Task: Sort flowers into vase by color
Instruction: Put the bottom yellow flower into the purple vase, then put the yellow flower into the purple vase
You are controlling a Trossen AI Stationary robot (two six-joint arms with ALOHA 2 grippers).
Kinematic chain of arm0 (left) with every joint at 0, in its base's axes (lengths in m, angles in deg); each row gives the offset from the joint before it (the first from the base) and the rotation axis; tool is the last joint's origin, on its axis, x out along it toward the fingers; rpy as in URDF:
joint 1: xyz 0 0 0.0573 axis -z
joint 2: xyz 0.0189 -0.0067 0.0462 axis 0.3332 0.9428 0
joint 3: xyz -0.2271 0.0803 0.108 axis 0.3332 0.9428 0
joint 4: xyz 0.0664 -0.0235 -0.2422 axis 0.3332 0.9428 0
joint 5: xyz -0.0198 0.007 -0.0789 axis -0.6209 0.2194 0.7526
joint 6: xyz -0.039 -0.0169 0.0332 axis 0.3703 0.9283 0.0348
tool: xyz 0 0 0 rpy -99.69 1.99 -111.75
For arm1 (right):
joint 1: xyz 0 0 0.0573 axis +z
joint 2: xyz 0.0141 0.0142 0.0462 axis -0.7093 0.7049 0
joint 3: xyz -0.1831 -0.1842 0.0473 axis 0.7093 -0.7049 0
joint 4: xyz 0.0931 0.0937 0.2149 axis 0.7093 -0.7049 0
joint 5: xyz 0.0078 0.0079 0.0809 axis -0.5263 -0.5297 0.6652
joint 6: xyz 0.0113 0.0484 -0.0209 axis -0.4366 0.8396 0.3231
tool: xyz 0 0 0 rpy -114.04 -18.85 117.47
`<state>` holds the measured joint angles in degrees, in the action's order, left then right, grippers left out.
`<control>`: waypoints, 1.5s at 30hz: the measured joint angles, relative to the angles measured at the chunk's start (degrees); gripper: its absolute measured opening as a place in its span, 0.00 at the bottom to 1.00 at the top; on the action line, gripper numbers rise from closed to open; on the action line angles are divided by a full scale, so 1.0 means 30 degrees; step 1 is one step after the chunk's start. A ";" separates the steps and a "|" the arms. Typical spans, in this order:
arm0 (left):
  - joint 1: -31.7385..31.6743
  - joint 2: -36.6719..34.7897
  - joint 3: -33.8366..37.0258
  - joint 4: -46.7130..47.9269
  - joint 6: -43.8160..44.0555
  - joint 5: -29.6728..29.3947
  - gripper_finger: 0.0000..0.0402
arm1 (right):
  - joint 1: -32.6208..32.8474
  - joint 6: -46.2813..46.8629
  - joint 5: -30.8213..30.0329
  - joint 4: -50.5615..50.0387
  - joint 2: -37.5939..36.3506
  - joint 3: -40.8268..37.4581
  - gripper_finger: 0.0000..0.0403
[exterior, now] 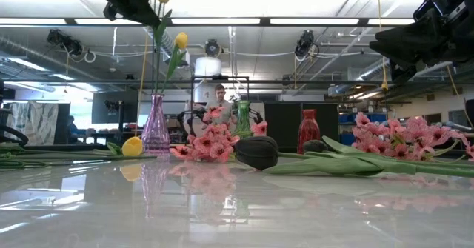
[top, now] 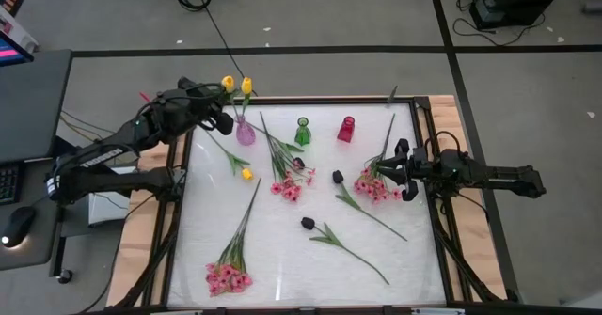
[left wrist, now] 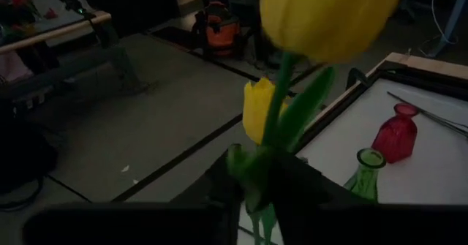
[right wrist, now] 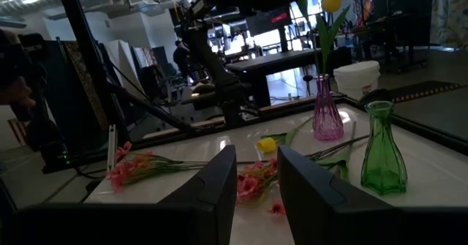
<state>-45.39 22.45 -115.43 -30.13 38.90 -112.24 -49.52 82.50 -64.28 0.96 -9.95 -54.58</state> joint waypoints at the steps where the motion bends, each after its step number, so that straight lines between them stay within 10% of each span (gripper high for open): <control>1: -0.0001 0.0045 0.0000 -0.0022 0.0114 0.0012 0.23 | 0.0001 0.0000 0.0007 -0.0001 0.0000 0.0000 0.27; 36: 0.0406 0.0212 0.0007 0.8453 -0.1605 0.0021 0.56 | 0.0001 0.0000 0.0001 -0.0007 0.0000 0.0000 0.27; 45: 0.2147 0.0422 0.0007 1.2405 -0.4159 0.3627 0.55 | -0.0002 0.0000 0.0007 0.0000 0.0000 0.0000 0.27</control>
<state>-38.95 23.72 -115.41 7.08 26.42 -101.36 -49.53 82.50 -64.26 0.96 -9.95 -54.58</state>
